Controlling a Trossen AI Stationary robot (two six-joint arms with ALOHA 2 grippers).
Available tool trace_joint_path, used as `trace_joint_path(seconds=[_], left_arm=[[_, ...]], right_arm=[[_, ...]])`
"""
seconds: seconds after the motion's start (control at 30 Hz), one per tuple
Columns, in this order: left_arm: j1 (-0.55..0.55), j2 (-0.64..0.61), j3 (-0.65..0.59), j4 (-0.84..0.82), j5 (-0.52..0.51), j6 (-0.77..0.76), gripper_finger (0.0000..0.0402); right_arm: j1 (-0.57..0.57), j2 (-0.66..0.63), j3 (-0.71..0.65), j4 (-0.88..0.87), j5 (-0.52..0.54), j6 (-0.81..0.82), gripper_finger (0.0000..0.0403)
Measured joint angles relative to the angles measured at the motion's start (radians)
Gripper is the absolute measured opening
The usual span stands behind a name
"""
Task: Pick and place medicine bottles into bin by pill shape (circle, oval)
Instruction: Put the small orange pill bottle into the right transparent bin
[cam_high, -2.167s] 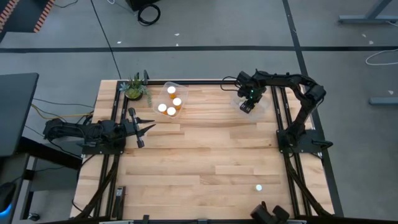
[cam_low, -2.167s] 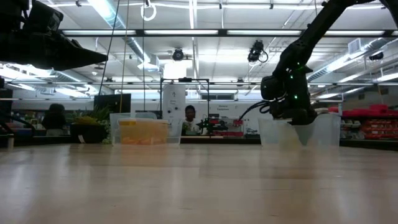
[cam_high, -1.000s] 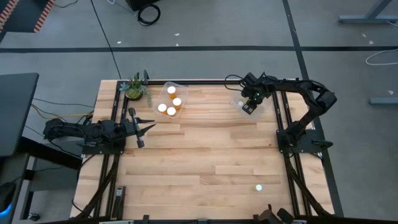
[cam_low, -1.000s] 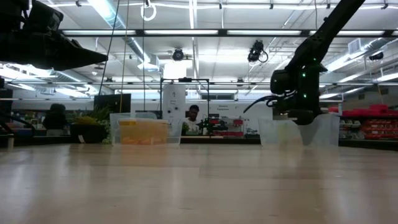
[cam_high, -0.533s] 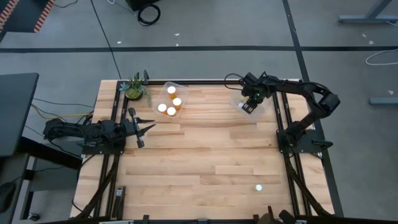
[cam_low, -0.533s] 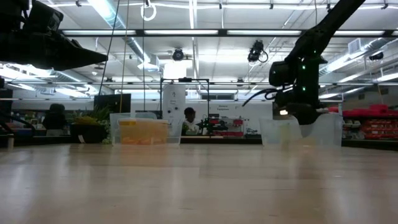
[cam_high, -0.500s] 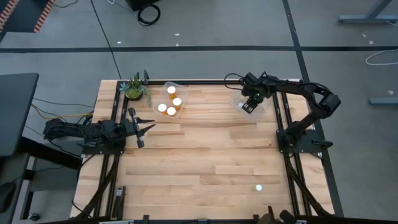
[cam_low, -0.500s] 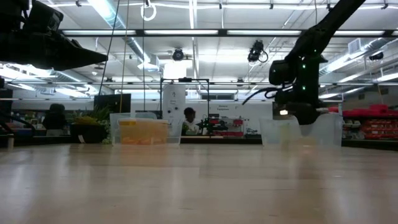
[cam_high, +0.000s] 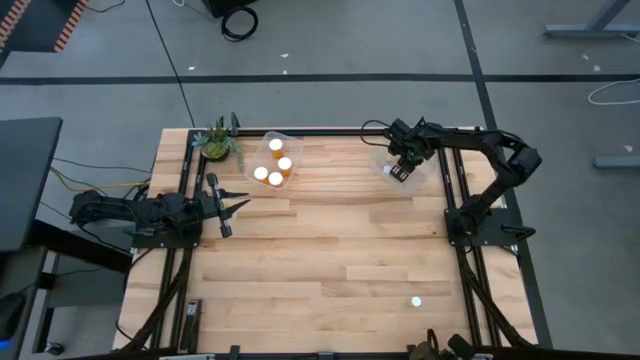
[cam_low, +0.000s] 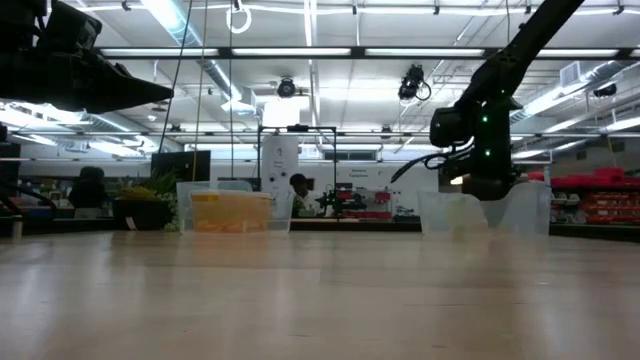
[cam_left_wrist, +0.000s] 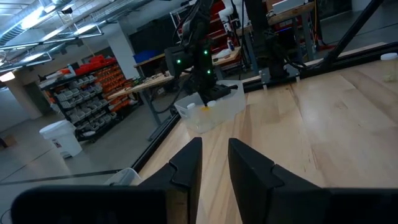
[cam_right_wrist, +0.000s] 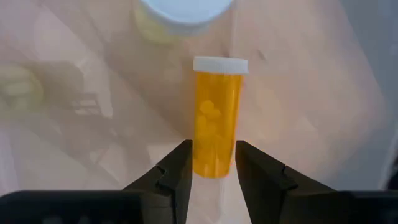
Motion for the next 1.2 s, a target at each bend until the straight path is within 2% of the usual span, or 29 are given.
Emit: trace_joint_path(seconds=[0.07,0.3,0.7,0.93,1.2], left_arm=[[0.0,0.0,0.0,0.0,0.0,0.0,0.0089],[0.0,0.0,0.0,0.0,0.0,0.0,0.009],[0.0,0.0,0.0,0.0,0.0,0.0,0.0087],[0.0,0.0,0.0,0.0,0.0,0.0,0.0088],[0.0,0.0,0.0,0.0,0.0,0.0,0.0085]], right_arm=[[0.0,0.015,0.0,0.005,-0.011,-0.005,0.0129],[0.003,0.006,0.0,-0.01,-0.156,0.006,0.0129],[0.004,-0.008,0.0,-0.014,-0.159,0.002,0.0128],[0.004,-0.008,0.0,-0.011,-0.159,0.005,0.0109],[0.004,-0.014,0.0,-0.027,-0.147,0.011,0.0116]])
